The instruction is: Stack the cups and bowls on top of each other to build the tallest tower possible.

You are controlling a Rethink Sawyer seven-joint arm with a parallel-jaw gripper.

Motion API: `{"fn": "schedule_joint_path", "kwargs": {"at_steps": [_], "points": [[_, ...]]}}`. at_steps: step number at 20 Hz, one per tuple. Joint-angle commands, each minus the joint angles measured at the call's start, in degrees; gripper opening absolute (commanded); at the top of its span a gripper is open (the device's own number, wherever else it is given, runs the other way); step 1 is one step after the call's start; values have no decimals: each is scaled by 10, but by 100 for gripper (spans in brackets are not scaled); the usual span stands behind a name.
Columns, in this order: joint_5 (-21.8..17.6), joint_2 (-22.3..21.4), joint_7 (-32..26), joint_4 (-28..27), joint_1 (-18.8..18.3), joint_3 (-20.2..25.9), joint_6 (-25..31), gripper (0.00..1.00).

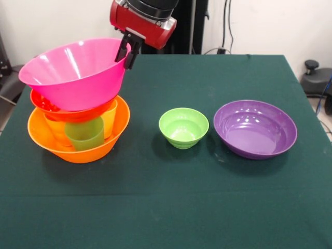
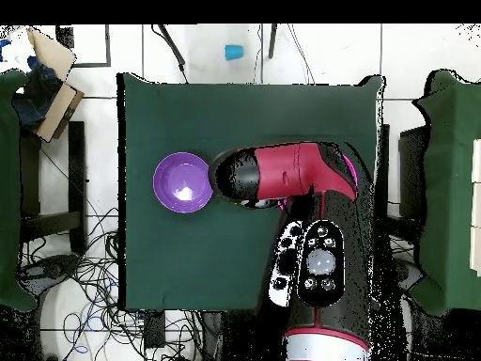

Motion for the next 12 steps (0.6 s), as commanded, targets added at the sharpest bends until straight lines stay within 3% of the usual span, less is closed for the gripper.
{"fn": "schedule_joint_path", "kwargs": {"at_steps": [1,12], "points": [[-54,11,-148,56,-20,45,22,0],[-64,2,-155,68,-35,55,17,0]]}}
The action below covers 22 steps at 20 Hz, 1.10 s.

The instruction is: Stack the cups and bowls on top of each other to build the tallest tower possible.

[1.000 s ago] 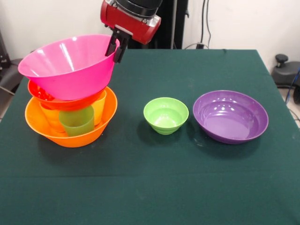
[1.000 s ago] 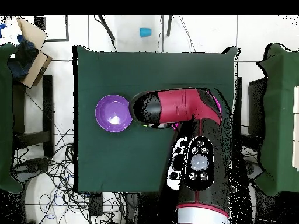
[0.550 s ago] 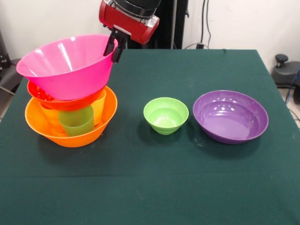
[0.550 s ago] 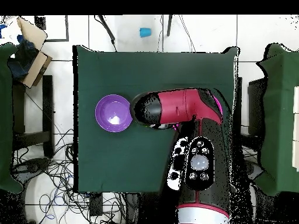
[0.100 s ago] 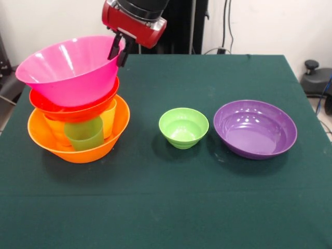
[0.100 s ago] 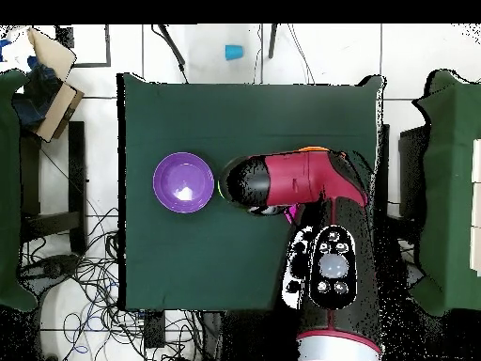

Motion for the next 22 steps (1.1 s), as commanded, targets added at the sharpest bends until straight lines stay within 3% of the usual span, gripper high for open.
{"fn": "schedule_joint_path", "kwargs": {"at_steps": [1,22], "points": [[-58,4,-154,45,-12,52,16,0],[-62,9,-132,57,-25,74,-15,0]]}}
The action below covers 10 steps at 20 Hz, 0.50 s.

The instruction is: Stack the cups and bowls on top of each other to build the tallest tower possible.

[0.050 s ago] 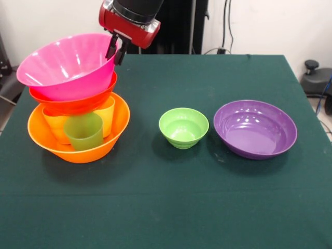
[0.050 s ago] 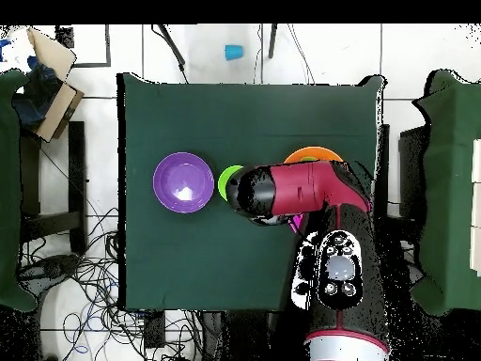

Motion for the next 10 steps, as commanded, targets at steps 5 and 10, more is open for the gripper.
{"fn": "schedule_joint_path", "kwargs": {"at_steps": [5,10], "points": [[-47,11,-130,27,-15,65,-19,0],[-46,11,-131,24,-16,67,-15,0]]}}
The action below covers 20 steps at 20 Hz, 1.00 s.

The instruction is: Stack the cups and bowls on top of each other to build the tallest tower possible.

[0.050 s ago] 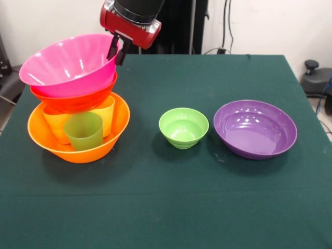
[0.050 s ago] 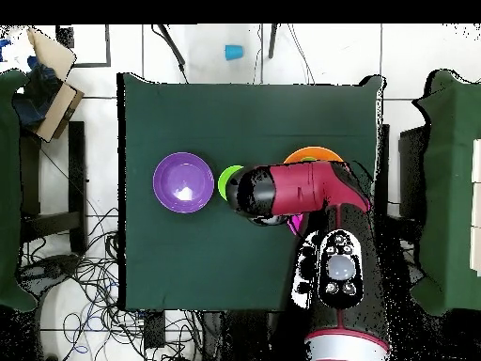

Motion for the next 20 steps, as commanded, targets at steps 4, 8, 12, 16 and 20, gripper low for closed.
{"fn": "schedule_joint_path", "kwargs": {"at_steps": [4,8,12,16,20], "points": [[-44,12,-130,19,-13,66,-12,0],[-44,13,-128,14,-14,68,-8,0],[-45,13,-127,10,-15,71,-4,0],[-47,14,-124,4,-15,74,-1,0],[-48,16,-117,0,-13,75,-1,0]]}}
